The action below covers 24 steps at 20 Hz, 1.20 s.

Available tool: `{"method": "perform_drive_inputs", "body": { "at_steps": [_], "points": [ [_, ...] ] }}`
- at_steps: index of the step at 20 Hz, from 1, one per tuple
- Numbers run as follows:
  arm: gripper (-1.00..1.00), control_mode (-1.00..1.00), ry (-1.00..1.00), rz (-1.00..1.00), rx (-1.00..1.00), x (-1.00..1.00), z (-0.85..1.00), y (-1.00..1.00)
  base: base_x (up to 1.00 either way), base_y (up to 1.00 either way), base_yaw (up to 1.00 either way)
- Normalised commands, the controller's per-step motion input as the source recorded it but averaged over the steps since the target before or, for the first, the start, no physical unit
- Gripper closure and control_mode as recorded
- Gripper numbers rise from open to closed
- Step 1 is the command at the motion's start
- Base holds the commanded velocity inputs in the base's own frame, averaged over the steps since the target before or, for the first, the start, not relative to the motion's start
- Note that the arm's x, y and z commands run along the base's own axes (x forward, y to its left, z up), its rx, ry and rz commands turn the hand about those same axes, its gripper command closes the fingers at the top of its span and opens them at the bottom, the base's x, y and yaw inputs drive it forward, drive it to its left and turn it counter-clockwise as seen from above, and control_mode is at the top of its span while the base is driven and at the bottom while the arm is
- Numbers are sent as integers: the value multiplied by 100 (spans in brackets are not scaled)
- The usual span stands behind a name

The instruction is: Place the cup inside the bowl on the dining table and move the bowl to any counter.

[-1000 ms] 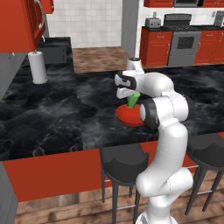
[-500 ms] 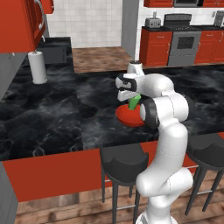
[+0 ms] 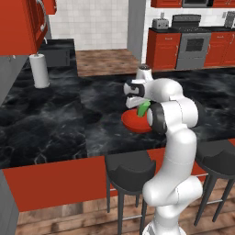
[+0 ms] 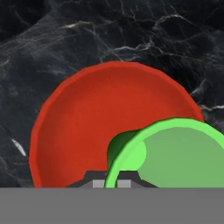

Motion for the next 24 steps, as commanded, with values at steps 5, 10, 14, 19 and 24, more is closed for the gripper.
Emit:
{"method": "perform_drive_inputs", "body": {
  "at_steps": [5,10,14,19,24],
  "points": [
    [100,-100,0,0,0,0,-20,-1,0,0,0],
    [100,-100,0,0,0,0,-19,0,0,0,0],
    [100,-100,0,0,0,0,-17,0,0,0,0],
    [100,-100,0,0,0,0,-16,0,0,0,0],
    [100,-100,0,0,0,0,-19,0,0,0,0]
  ]
}}
